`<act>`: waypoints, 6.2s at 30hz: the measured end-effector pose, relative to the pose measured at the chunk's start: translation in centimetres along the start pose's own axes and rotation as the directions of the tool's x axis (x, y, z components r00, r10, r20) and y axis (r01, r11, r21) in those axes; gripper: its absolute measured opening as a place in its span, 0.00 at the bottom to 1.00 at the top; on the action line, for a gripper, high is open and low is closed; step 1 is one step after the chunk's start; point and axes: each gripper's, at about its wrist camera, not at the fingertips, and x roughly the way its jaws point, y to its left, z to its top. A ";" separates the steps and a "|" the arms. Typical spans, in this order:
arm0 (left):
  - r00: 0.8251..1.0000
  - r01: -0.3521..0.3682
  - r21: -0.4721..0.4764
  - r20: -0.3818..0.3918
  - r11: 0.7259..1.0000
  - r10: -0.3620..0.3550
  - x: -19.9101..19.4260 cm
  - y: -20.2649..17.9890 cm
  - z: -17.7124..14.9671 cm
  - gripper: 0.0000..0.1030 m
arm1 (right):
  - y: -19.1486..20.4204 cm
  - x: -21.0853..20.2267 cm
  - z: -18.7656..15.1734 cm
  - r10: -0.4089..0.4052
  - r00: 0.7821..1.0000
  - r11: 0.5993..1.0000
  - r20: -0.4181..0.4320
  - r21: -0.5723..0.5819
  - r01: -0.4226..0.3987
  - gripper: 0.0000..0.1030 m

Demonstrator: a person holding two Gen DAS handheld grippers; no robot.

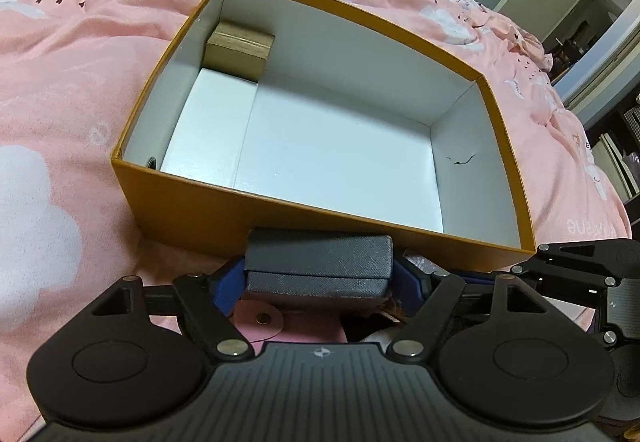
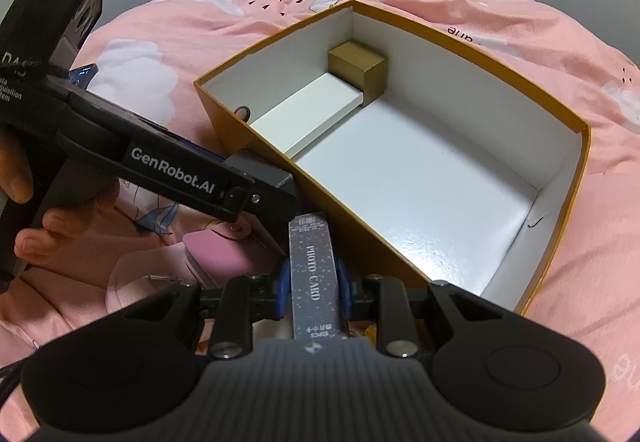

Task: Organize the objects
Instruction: 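Carry the dark grey box and PHOTO CARD pack over the orange box, then lower the dark grey box into the orange box and open the left tool, then lower the PHOTO CARD pack beside the grey box and open the right tool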

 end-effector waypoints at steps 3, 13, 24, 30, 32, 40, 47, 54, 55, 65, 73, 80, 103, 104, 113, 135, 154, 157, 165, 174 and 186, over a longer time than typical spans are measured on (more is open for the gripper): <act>1.000 0.002 0.000 0.005 1.000 -0.002 -0.6 -0.2 -0.3 0.85 | 0.3 -0.3 0.0 -0.013 1.000 1.000 -0.001 -0.018 0.013 0.25; 0.990 0.028 0.080 0.132 0.996 -0.039 -6.3 -2.2 -1.4 0.85 | 0.0 -5.0 0.0 -0.047 0.997 0.999 0.063 0.020 0.046 0.23; 0.956 0.045 0.123 0.284 0.991 -0.079 -9.1 -4.2 0.9 0.85 | -1.2 -10.2 2.3 -0.079 0.969 0.991 0.234 0.121 0.052 0.23; 0.942 -0.008 0.123 0.334 0.992 -0.034 -7.4 -4.7 3.2 0.85 | -3.6 -9.5 3.7 -0.153 0.950 0.961 0.273 0.264 0.079 0.23; 0.941 -0.028 0.120 0.339 0.992 -0.014 -6.3 -4.7 3.8 0.85 | -4.7 -8.5 4.1 -0.165 0.950 0.945 0.267 0.317 0.075 0.23; 0.950 -0.114 0.135 0.306 0.984 0.068 -1.5 -4.8 5.6 0.85 | -7.9 -3.8 4.9 -0.165 0.963 0.885 0.213 0.462 0.049 0.23; 0.966 -0.147 0.120 0.229 0.982 0.116 2.2 -4.3 6.1 0.85 | -9.8 0.1 4.5 -0.123 0.981 0.827 0.151 0.562 0.017 0.23; 0.976 -0.178 0.107 0.142 0.978 0.163 4.4 -4.0 6.4 0.85 | -10.7 2.3 4.3 -0.084 0.989 0.805 0.118 0.594 -0.003 0.23; 0.977 -0.185 0.108 0.130 0.977 0.171 4.6 -3.9 6.4 0.85 | -10.6 2.5 4.4 -0.079 0.990 0.805 0.115 0.593 -0.005 0.23; 0.979 -0.199 0.106 0.062 0.974 0.193 6.1 -3.6 6.4 0.86 | -10.9 3.7 4.1 -0.048 0.994 0.803 0.097 0.596 -0.019 0.24; 0.985 -0.165 0.133 -0.033 0.977 0.171 5.7 -3.5 6.0 0.86 | -11.2 3.3 3.8 -0.042 0.994 0.800 0.101 0.599 -0.027 0.24; 0.984 -0.117 0.132 -0.115 0.984 0.133 5.1 -2.9 5.6 0.87 | -11.3 3.2 3.7 -0.041 0.994 0.796 0.098 0.605 -0.026 0.24; 0.997 -0.079 0.127 0.001 0.989 0.080 6.1 -2.8 9.5 0.85 | -11.3 4.1 3.4 -0.023 0.997 0.798 0.077 0.602 -0.028 0.24; 0.996 -0.089 0.134 -0.008 0.987 0.091 6.6 -2.9 9.5 0.85 | -11.3 4.2 3.4 -0.023 0.997 0.797 0.075 0.603 -0.027 0.24; 0.987 -0.108 0.139 -0.099 0.984 0.123 6.3 -2.2 8.8 0.90 | -11.2 4.6 3.4 -0.026 0.997 0.811 0.070 0.585 -0.020 0.24; 0.960 -0.101 0.163 -0.243 0.982 0.139 5.2 -1.5 9.6 0.74 | -10.8 4.6 3.7 0.012 0.998 0.821 0.064 0.569 -0.046 0.24; 0.929 -0.049 0.296 -0.336 0.954 0.152 4.5 -2.1 8.4 0.53 | -10.6 4.7 3.9 0.049 0.996 0.826 0.073 0.558 -0.081 0.24; 0.943 -0.051 0.288 -0.300 0.956 0.141 4.5 -2.1 9.0 0.51 | -10.7 4.8 4.1 0.051 0.996 0.825 0.077 0.559 -0.085 0.24; 0.972 -0.039 0.235 -0.215 0.971 0.091 5.4 -2.0 11.5 0.50 | -11.0 5.9 5.3 0.053 0.995 0.834 0.085 0.544 -0.091 0.24; 0.968 -0.081 0.242 -0.210 0.967 0.134 8.8 -2.1 13.1 0.47 | -12.2 7.7 6.1 0.024 0.998 0.824 0.063 0.564 -0.055 0.24; 0.966 -0.111 0.315 -0.187 0.943 0.177 10.8 -2.4 12.6 0.46 | -12.3 8.9 4.9 0.096 0.995 0.778 0.009 0.623 -0.081 0.24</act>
